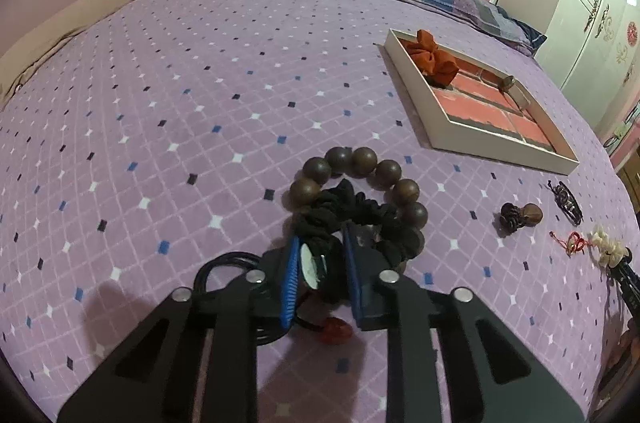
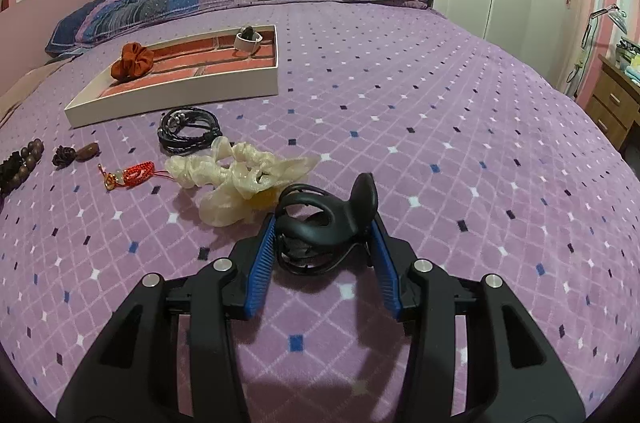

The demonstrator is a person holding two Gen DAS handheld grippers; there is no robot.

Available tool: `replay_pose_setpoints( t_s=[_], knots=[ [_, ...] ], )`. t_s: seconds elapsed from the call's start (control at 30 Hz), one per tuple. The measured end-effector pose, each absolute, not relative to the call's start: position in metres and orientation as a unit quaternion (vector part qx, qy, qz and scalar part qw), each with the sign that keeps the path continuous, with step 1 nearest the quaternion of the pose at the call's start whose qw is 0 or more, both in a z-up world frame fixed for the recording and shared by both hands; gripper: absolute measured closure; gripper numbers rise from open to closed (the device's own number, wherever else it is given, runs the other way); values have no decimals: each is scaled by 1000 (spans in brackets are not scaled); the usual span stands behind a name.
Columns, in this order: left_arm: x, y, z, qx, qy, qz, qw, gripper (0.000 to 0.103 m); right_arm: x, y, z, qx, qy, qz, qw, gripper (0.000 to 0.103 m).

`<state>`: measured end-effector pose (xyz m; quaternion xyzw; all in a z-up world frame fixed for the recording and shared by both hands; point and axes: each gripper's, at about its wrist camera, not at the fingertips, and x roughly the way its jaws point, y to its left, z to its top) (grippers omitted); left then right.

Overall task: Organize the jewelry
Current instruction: 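Carry hair tie and claw clip into the tray and open both tools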

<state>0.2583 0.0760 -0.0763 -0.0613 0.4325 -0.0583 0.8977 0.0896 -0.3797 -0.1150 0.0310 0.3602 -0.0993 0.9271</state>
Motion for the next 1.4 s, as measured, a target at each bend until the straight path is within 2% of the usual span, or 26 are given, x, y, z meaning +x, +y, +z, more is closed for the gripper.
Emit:
replay_pose_setpoints(
  t_s=[0.27, 0.73, 1.07, 1.4],
  knots=[
    [249, 70, -69, -46, 423, -50, 903, 90, 80, -380, -98, 32, 341, -105, 934, 58],
    [250, 54, -25, -47, 385, -74, 919, 90, 98, -363, -51, 31, 303, -84, 949, 58],
    [282, 26, 2, -55, 371, -104, 921, 90, 160, -336, -31, 33, 309, -38, 950, 58],
    [338, -39, 20, -44, 353, -144, 923, 90, 251, -322, -29, 41, 320, -14, 946, 58]
  ],
)
